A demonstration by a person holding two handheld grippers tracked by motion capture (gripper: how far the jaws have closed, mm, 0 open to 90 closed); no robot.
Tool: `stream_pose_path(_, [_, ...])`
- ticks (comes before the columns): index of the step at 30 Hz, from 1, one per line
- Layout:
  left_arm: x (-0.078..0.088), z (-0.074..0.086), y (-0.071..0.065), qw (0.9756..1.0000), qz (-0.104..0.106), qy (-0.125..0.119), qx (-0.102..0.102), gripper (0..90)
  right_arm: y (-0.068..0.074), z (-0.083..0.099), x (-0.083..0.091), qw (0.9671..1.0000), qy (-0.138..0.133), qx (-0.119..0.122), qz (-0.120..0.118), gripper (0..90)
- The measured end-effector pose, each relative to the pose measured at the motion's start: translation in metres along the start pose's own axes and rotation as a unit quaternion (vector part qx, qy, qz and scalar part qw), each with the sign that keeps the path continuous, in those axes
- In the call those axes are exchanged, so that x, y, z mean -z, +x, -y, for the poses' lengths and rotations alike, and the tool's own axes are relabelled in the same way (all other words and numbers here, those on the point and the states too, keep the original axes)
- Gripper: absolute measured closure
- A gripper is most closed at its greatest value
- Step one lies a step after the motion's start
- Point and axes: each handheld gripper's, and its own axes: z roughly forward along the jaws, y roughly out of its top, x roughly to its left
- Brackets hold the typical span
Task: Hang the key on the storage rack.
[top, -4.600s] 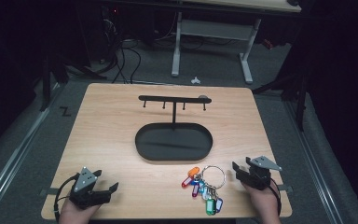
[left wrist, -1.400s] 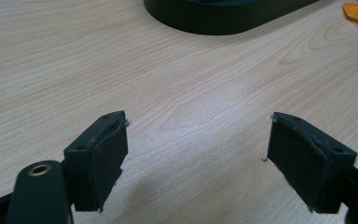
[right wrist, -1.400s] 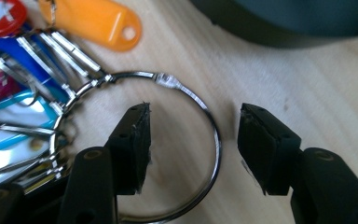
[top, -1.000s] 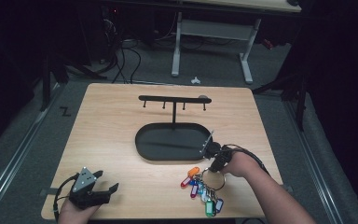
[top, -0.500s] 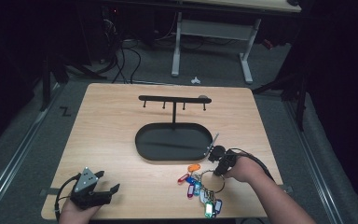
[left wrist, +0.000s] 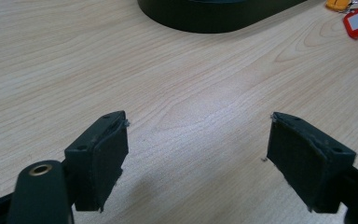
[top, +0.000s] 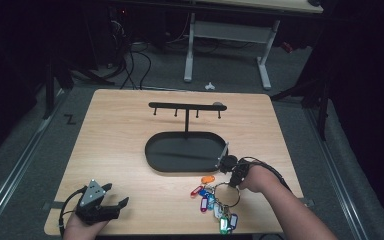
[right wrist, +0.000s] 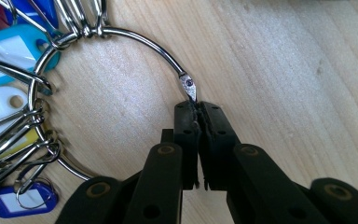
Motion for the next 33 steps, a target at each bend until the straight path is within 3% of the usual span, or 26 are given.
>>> stream_pose_path(6, [0.0,0.0,0.002,1.0,0.0,0.001,0.002,21.0,0.002,0.004,0.004,0.9997,-0.022,-0.003,0.009,87.2])
stream_pose_path(8, [-0.001,0.0,0.001,1.0,0.0,0.003,0.001,21.0,0.002,0.007,0.016,0.999,-0.044,-0.007,0.0,87.1])
stream_pose_path(13, [-0.001,0.0,0.001,1.0,-0.001,0.003,0.001,21.0,0.001,0.012,0.039,0.9976,-0.069,-0.012,0.004,87.1])
stream_pose_path(33, [0.0,0.0,0.001,1.0,-0.001,0.002,0.002,21.1,0.012,0.014,0.114,0.9947,-0.1,0.004,0.021,87.7])
